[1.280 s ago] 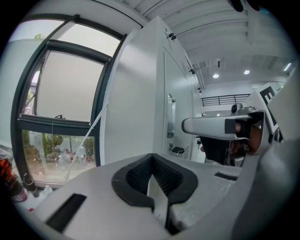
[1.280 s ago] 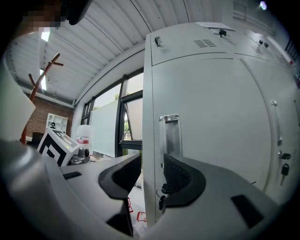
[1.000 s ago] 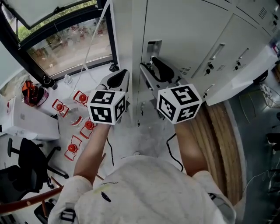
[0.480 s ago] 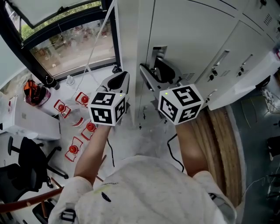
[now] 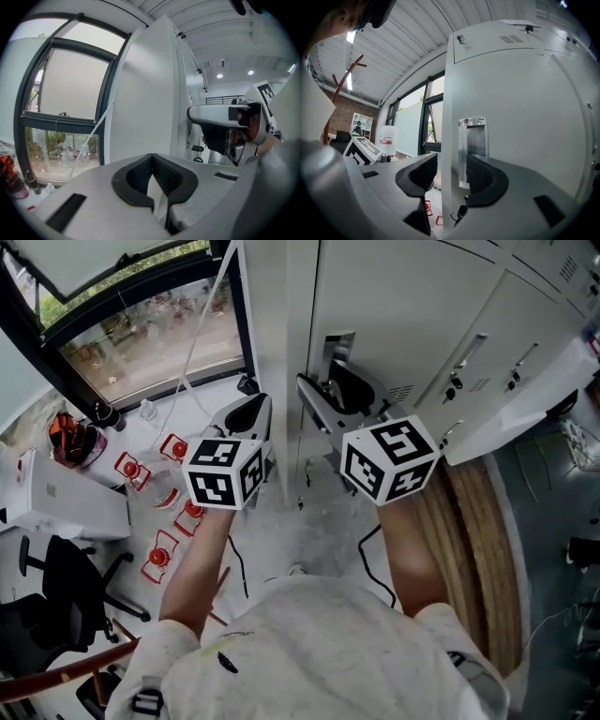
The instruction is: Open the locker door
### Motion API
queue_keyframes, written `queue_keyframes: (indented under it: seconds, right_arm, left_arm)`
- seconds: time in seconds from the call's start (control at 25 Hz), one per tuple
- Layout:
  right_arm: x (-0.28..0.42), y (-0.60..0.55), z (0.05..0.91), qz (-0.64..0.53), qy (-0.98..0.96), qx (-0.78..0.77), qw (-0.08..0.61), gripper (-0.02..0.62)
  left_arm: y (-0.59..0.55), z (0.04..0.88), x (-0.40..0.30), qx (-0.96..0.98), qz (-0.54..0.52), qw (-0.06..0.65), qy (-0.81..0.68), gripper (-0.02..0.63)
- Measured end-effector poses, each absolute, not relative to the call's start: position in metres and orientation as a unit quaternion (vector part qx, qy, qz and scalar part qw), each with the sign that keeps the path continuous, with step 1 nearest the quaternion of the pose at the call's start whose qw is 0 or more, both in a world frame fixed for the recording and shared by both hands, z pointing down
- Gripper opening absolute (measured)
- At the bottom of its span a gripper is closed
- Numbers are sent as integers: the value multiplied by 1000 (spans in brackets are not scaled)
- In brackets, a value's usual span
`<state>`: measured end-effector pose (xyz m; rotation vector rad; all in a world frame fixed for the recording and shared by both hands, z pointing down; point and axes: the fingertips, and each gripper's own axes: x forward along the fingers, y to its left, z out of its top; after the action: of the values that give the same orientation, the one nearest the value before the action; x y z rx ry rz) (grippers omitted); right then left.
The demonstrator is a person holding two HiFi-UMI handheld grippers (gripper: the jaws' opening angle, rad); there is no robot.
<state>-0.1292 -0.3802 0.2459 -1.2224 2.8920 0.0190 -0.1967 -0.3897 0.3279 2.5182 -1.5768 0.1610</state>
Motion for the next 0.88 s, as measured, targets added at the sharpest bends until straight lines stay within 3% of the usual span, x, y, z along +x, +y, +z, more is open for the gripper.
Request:
queue_keyframes:
  seconds: [0.88]
  right_arm:
    - [-91,-324,246,12,918,-397,2,179]
  left_arm:
    - [-352,319,-148,858,55,71,-505,6]
